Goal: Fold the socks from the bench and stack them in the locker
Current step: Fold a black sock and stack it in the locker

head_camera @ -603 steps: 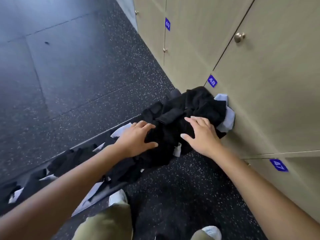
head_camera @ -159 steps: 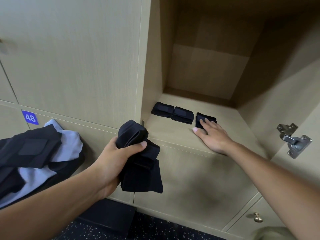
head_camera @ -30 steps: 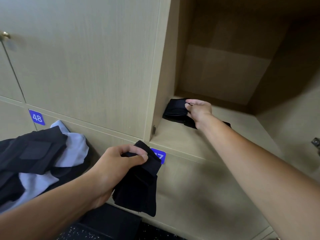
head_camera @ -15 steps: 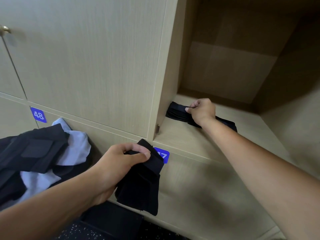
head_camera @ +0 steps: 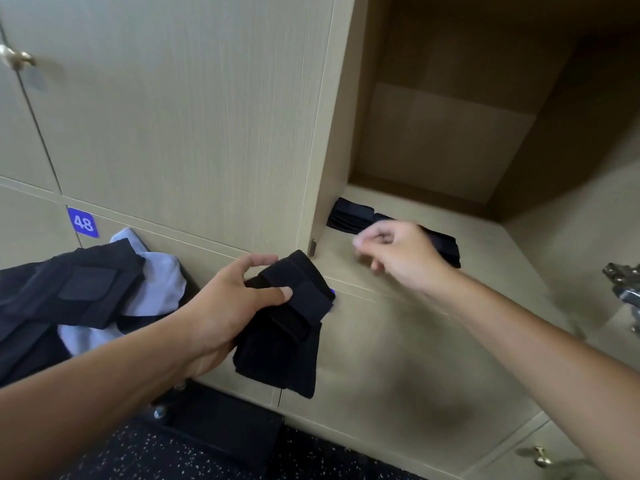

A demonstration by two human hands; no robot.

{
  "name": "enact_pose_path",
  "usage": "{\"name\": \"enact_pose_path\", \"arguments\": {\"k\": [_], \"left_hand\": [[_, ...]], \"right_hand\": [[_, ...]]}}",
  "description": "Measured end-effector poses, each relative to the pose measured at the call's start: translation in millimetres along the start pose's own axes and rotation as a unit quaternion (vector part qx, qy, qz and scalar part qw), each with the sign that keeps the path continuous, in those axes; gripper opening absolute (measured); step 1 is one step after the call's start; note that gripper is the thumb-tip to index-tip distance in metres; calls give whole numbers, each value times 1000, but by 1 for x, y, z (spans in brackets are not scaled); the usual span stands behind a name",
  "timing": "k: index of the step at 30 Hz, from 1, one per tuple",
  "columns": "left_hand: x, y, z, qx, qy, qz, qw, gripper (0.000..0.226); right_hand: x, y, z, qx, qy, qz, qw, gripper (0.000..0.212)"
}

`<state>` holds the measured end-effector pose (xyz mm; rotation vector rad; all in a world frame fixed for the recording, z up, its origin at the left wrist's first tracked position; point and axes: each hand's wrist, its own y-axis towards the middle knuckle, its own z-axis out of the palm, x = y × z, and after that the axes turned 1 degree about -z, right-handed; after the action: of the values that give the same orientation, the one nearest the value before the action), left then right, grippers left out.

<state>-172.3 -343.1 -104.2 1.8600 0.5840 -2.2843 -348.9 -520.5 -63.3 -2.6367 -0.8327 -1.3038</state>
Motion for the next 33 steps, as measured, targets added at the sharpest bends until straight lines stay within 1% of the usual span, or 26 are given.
{"name": "enact_pose_path", "arguments": {"k": [2, 4, 5, 7, 11, 13, 15, 17, 21, 23, 25, 26, 30, 33], "left_hand": [[-1, -1, 2, -3, -3, 3, 1000, 35], [-2, -2, 4, -14, -10, 7, 1000, 30], [-3, -3, 6, -21, -15, 10, 1000, 28], [-4, -4, 9, -31, -31, 19, 999, 26], [-5, -7, 12, -42, -48, 32, 997, 27], [-5, -8, 13, -40, -51, 35, 997, 27], [-7, -8, 14, -41, -48, 33, 997, 28], [-9, -7, 15, -38, -45, 29, 998, 34], [-11, -9, 29, 0, -34, 11, 999, 50], [-11, -11, 40, -2, -28, 0, 1000, 47], [-13, -12, 49, -11, -21, -10, 1000, 43], [-15, -13, 52, -16, -14, -13, 1000, 40], [-18, -20, 60, -28, 1, -19, 999, 32], [-14, -25, 64, -27, 18, -21, 999, 27]], "right_hand": [[11, -26, 1, 127, 16, 27, 991, 26], [18, -45, 3, 227, 38, 78, 970, 40], [21, -51, 4, 254, 52, 102, 960, 44], [23, -57, 6, 267, 91, 136, 950, 49], [28, -60, 12, 228, 207, 156, 938, 59], [29, -59, 19, 199, 231, 149, 941, 60], [29, -56, 25, 158, 236, 148, 947, 57], [30, -52, 26, 111, 248, 144, 952, 51], [27, -38, 14, 38, 291, 129, 947, 37], [17, -27, 7, 3, 284, 124, 951, 31], [7, -19, -4, -50, 264, 122, 956, 18], [1, -15, -10, -74, 263, 121, 954, 16], [-27, 4, -37, -152, 278, 130, 940, 27], [-42, 21, -52, -181, 337, 144, 913, 28]]}}
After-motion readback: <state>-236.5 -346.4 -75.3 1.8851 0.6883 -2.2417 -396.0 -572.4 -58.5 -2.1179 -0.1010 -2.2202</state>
